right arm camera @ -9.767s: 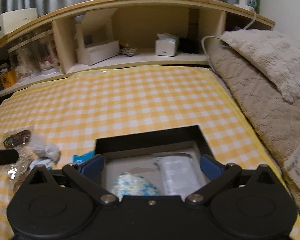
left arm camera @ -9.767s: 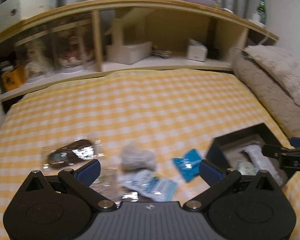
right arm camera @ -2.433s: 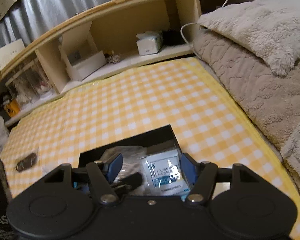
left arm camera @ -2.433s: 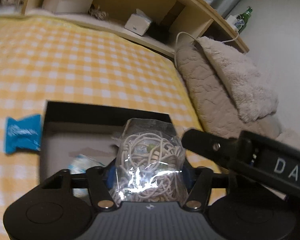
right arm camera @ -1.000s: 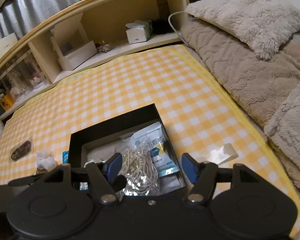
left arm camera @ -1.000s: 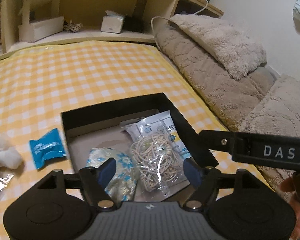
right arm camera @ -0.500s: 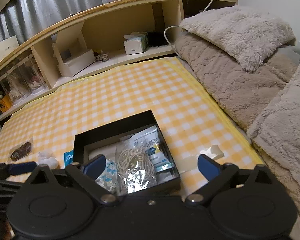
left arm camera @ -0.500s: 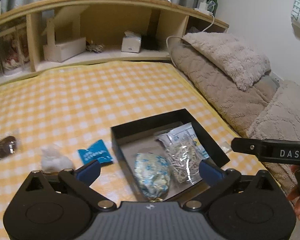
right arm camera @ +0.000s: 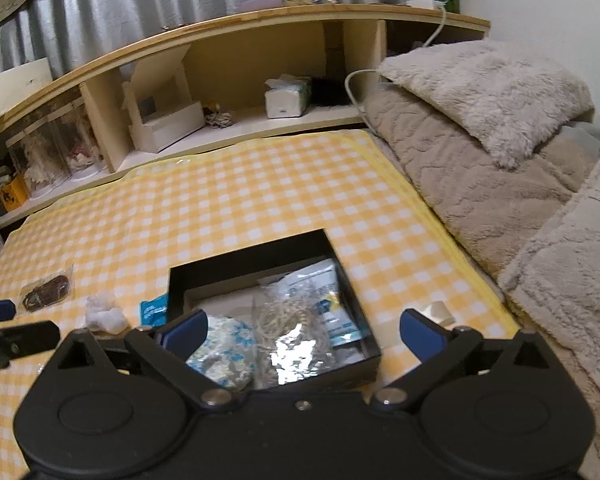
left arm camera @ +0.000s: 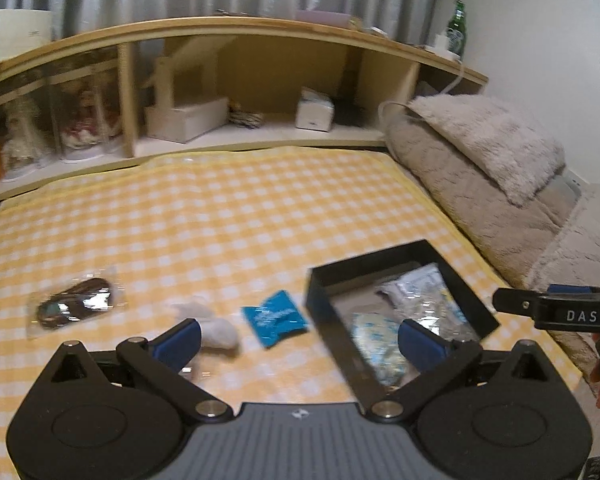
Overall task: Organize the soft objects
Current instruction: 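Move both tools away from the box toward the remaining items on the bed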
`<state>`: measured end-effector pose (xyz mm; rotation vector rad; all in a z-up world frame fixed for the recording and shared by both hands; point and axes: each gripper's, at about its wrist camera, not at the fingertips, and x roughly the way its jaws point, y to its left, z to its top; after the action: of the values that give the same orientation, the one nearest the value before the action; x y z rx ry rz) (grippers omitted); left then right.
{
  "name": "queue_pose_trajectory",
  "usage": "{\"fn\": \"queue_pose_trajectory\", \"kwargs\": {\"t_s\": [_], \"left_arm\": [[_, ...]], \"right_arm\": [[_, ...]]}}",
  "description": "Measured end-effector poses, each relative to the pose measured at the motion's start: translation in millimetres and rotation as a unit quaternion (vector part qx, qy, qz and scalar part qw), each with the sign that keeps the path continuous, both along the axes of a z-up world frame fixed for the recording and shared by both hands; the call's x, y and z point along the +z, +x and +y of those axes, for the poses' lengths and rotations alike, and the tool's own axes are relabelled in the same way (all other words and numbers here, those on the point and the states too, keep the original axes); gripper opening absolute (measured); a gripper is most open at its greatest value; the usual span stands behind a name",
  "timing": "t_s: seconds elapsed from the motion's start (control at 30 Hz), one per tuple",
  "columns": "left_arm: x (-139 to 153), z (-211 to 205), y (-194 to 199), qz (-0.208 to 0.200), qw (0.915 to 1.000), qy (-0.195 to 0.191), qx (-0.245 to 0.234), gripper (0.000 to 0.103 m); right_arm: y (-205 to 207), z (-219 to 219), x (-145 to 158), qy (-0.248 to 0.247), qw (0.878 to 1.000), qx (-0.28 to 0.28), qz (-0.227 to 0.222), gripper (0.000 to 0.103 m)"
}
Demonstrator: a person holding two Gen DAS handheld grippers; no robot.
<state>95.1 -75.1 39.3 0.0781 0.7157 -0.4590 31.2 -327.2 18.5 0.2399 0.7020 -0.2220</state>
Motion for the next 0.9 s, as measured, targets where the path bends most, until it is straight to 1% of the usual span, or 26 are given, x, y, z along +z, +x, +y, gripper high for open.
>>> {"fn": "queue_pose_trajectory", "kwargs": {"t_s": [0.1,0.23,0.43,0.53,0.7,0.83,0.9], "left_arm": [[-2.0,23.7,4.3,-0.008,0.9997,0.006,0.021,0.103],[-6.2,57.0,13.7,-0.006,0.9979,0.012,0.063,0.103],[-6.5,98.2,24.8,-0.009,0.9948,0.013,0.100,0.103],[-8.2,110.7,25.8,-0.023,0.9939,0.020,0.106,0.103],[-17.8,126.2,31.9,-0.014,0.9939,0.010,0.109,0.103],[-32.0,124.1,36.6,-0.012,0.9960,0.032,0.082,0.101],[-41.0,120.6,39.9,-0.007,0.9970,0.042,0.065,0.098]], "right_arm": [[6.4,13.6,-2.0,0.002,1.000,0.010,0.000,0.103],[16.6,33.4,-5.6,0.001,1.000,0.030,0.001,0.103],[36.0,65.7,-8.0,0.001,0.998,0.068,0.004,0.103],[47.1,80.9,-8.2,0.006,0.996,0.087,0.001,0.103],[65.5,109.2,-10.9,0.006,0.992,0.122,-0.014,0.103],[79.5,127.9,-17.0,-0.002,0.990,0.136,-0.036,0.103],[87.6,136.5,-22.1,-0.009,0.989,0.139,-0.040,0.103]]}}
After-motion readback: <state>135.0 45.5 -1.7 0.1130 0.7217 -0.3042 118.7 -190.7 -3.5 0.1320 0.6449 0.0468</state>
